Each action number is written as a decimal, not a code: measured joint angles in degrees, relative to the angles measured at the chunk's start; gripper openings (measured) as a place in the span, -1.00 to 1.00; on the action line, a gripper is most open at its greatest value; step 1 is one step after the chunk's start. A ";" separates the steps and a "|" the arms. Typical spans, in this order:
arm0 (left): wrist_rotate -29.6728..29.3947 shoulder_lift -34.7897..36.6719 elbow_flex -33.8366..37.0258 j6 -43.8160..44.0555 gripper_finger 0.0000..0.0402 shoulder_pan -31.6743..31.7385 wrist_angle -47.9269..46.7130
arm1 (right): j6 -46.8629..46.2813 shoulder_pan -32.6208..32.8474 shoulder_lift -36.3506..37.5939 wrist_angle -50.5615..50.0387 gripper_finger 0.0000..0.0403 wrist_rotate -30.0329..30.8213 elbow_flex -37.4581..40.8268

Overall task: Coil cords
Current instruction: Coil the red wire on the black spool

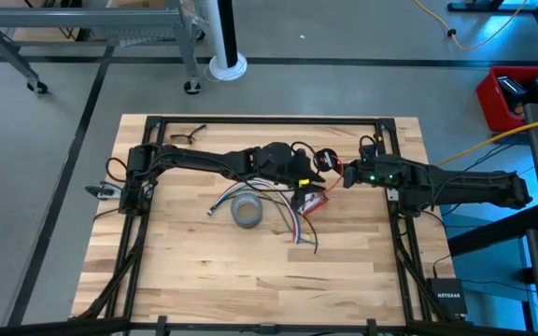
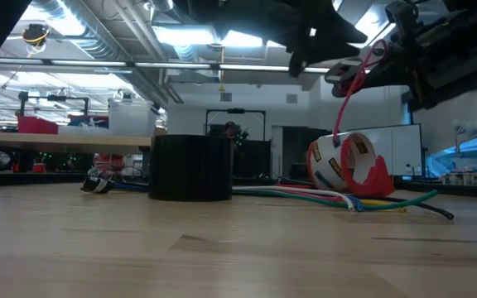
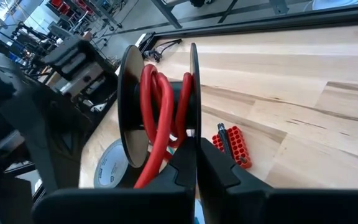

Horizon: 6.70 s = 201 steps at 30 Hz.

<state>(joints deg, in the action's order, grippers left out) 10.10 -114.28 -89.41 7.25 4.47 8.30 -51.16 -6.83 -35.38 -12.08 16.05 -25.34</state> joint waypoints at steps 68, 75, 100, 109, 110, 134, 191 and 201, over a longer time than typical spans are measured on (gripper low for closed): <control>-3.99 -0.70 -0.02 7.90 -0.97 0.95 -8.30 | 2.69 0.07 0.97 11.32 -0.98 2.35 0.04; -5.14 -0.70 -0.02 8.66 -0.98 2.67 -12.72 | 2.44 0.07 5.01 3.25 -0.98 1.30 0.02; 5.50 -0.68 0.00 31.72 -0.98 12.27 -18.94 | 4.68 0.07 -3.20 -6.00 -0.98 -2.56 0.00; 11.26 -0.68 0.00 39.15 -0.98 14.87 -19.87 | 8.17 0.07 -10.77 -2.32 -0.98 -2.50 -0.02; 11.77 -0.68 0.00 40.33 -0.98 15.22 -19.87 | 8.35 0.07 -11.33 -1.90 -0.98 -2.18 -0.02; 17.87 -2.95 0.00 58.19 -0.97 16.77 -10.31 | 12.84 0.07 -13.99 2.99 -0.99 -0.15 -0.02; 20.79 -3.04 -0.04 58.94 -0.84 12.37 1.02 | 12.44 0.07 -19.28 9.16 -0.99 2.32 0.02; 21.87 -2.95 -0.04 59.68 -0.85 11.23 1.35 | 12.45 0.07 -19.26 9.12 -0.99 3.71 0.02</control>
<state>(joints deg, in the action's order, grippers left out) 31.97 -117.23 -89.45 66.93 15.70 9.65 -38.71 -6.76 -54.63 -2.96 19.76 -25.32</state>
